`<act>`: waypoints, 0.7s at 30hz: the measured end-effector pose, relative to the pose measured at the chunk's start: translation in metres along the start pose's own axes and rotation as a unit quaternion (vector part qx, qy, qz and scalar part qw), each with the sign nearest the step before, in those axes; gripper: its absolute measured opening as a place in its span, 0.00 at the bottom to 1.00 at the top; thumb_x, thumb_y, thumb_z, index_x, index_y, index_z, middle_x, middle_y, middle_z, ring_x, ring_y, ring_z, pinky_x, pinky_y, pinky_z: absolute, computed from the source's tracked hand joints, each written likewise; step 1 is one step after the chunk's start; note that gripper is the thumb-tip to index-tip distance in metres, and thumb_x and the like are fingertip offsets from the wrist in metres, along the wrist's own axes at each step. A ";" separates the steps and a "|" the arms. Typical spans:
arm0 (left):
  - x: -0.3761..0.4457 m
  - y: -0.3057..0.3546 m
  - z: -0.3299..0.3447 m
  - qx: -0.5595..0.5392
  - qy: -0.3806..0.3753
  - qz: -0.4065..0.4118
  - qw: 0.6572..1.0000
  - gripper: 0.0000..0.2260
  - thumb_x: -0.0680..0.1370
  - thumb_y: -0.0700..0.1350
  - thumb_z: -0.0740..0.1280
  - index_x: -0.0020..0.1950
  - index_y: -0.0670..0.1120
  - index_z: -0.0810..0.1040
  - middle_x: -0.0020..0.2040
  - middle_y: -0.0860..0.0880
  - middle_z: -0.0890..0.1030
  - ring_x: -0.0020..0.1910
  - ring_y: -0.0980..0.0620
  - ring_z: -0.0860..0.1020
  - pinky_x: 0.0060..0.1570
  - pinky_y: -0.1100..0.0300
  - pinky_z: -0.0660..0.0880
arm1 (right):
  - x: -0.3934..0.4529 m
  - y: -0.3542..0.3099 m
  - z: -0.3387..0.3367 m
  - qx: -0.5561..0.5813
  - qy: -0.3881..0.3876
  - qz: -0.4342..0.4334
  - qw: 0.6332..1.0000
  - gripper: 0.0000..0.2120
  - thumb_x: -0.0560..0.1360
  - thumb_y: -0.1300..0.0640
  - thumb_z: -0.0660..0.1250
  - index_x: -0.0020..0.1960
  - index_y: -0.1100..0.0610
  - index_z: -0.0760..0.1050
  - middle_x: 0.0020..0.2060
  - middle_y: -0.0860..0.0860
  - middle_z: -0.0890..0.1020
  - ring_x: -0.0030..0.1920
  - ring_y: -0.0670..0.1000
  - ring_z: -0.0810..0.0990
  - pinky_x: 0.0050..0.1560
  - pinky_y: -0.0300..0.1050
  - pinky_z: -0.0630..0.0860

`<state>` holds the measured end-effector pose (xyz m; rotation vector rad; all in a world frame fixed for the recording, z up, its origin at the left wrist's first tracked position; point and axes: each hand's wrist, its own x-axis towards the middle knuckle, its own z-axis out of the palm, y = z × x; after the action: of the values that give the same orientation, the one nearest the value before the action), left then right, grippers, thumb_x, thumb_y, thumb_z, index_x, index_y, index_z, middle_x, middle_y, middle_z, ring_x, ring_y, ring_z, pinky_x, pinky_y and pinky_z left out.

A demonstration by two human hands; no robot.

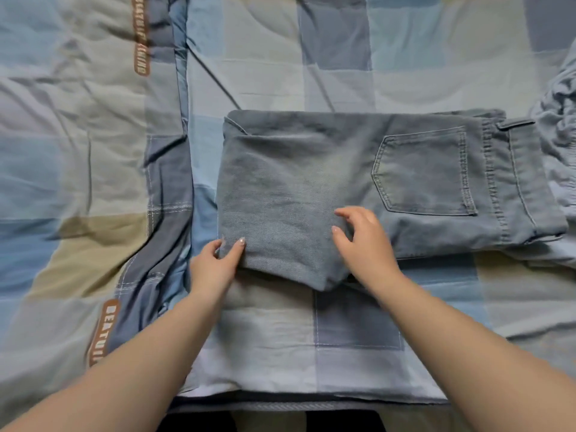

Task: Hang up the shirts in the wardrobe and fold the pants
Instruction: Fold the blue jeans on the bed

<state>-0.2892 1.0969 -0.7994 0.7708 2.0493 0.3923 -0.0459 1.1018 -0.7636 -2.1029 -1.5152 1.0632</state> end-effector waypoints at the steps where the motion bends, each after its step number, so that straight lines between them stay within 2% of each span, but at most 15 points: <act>1: 0.008 0.004 0.000 0.077 0.030 0.031 0.996 0.23 0.73 0.56 0.71 0.61 0.42 0.78 0.56 0.42 0.80 0.56 0.45 0.77 0.62 0.52 0.71 | 0.014 -0.001 -0.005 -0.018 -0.023 0.010 1.000 0.20 0.76 0.57 0.66 0.67 0.59 0.72 0.67 0.56 0.71 0.68 0.54 0.68 0.69 0.44 0.61; 2: 0.015 0.010 -0.002 0.093 0.043 0.043 0.994 0.23 0.73 0.56 0.71 0.60 0.41 0.78 0.56 0.41 0.80 0.58 0.44 0.77 0.63 0.51 0.71 | 0.027 -0.002 -0.010 -0.028 -0.037 0.025 0.999 0.23 0.76 0.55 0.65 0.70 0.58 0.68 0.71 0.56 0.66 0.72 0.54 0.63 0.72 0.44 0.57; 4: 0.029 0.023 -0.003 0.007 0.019 0.039 0.999 0.22 0.74 0.53 0.71 0.61 0.40 0.76 0.57 0.42 0.80 0.57 0.46 0.78 0.62 0.52 0.73 | 0.052 -0.001 -0.019 -0.035 -0.031 0.041 0.998 0.27 0.77 0.51 0.64 0.74 0.56 0.62 0.75 0.55 0.60 0.75 0.54 0.58 0.74 0.46 0.53; 6: 0.044 0.039 -0.003 -0.065 -0.035 0.032 0.997 0.20 0.74 0.52 0.71 0.60 0.41 0.76 0.56 0.45 0.81 0.51 0.50 0.80 0.50 0.59 0.78 | 0.073 0.001 -0.027 0.007 -0.013 0.059 0.998 0.29 0.78 0.51 0.62 0.76 0.54 0.58 0.76 0.52 0.57 0.76 0.52 0.56 0.75 0.49 0.52; 7: 0.051 0.047 -0.005 -0.080 -0.072 0.032 0.994 0.18 0.75 0.52 0.71 0.59 0.43 0.78 0.55 0.46 0.82 0.47 0.53 0.81 0.41 0.63 0.78 | 0.080 0.003 -0.029 0.048 -0.015 0.075 0.996 0.29 0.78 0.51 0.62 0.76 0.52 0.56 0.76 0.51 0.57 0.76 0.52 0.56 0.75 0.50 0.53; 8: 0.056 0.056 -0.006 -0.094 -0.110 0.027 0.989 0.15 0.75 0.52 0.70 0.57 0.45 0.79 0.54 0.48 0.83 0.45 0.54 0.81 0.37 0.63 0.77 | 0.086 0.008 -0.029 0.093 -0.023 0.090 0.991 0.29 0.79 0.52 0.61 0.77 0.51 0.55 0.76 0.50 0.57 0.75 0.51 0.56 0.75 0.50 0.52; 10: 0.062 0.071 -0.010 -0.119 -0.165 0.012 0.979 0.14 0.75 0.49 0.71 0.57 0.44 0.79 0.54 0.47 0.83 0.49 0.50 0.82 0.45 0.58 0.78 | 0.090 0.020 -0.026 0.181 -0.037 0.120 0.975 0.29 0.79 0.54 0.61 0.77 0.49 0.54 0.76 0.49 0.58 0.75 0.49 0.57 0.72 0.41 0.52; 12: 0.058 0.085 -0.013 -0.134 -0.198 0.015 0.971 0.13 0.75 0.45 0.70 0.58 0.43 0.78 0.52 0.47 0.85 0.51 0.48 0.83 0.46 0.57 0.79 | 0.089 0.034 -0.022 0.249 -0.039 0.136 0.958 0.29 0.79 0.57 0.61 0.77 0.51 0.54 0.75 0.48 0.59 0.74 0.46 0.58 0.65 0.34 0.54; 14: 0.043 0.100 -0.017 -0.154 -0.236 0.031 0.959 0.11 0.75 0.42 0.69 0.56 0.45 0.78 0.46 0.48 0.85 0.46 0.50 0.84 0.40 0.61 0.80 | 0.086 0.044 -0.020 0.287 -0.031 0.142 0.947 0.27 0.79 0.60 0.60 0.76 0.52 0.56 0.75 0.48 0.61 0.73 0.45 0.60 0.65 0.32 0.54; 18: -0.004 0.143 -0.018 -0.166 -0.302 0.063 0.937 0.13 0.67 0.43 0.67 0.51 0.45 0.78 0.39 0.48 0.85 0.37 0.52 0.84 0.33 0.62 0.78 | 0.062 0.058 -0.017 0.353 -0.017 0.160 0.922 0.24 0.80 0.61 0.59 0.74 0.51 0.61 0.73 0.47 0.65 0.71 0.44 0.63 0.73 0.41 0.56; 21: -0.048 0.183 -0.002 -0.170 -0.354 0.105 0.914 0.14 0.64 0.41 0.67 0.49 0.43 0.77 0.35 0.48 0.84 0.33 0.52 0.83 0.30 0.62 0.78 | 0.039 0.061 -0.022 0.385 -0.037 0.179 0.905 0.22 0.80 0.61 0.59 0.73 0.53 0.64 0.74 0.49 0.64 0.73 0.45 0.62 0.75 0.47 0.55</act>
<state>-0.2029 1.2041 -0.6700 0.7721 1.1847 0.4877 0.0163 1.1182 -0.8037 -1.7751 -0.5499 1.5554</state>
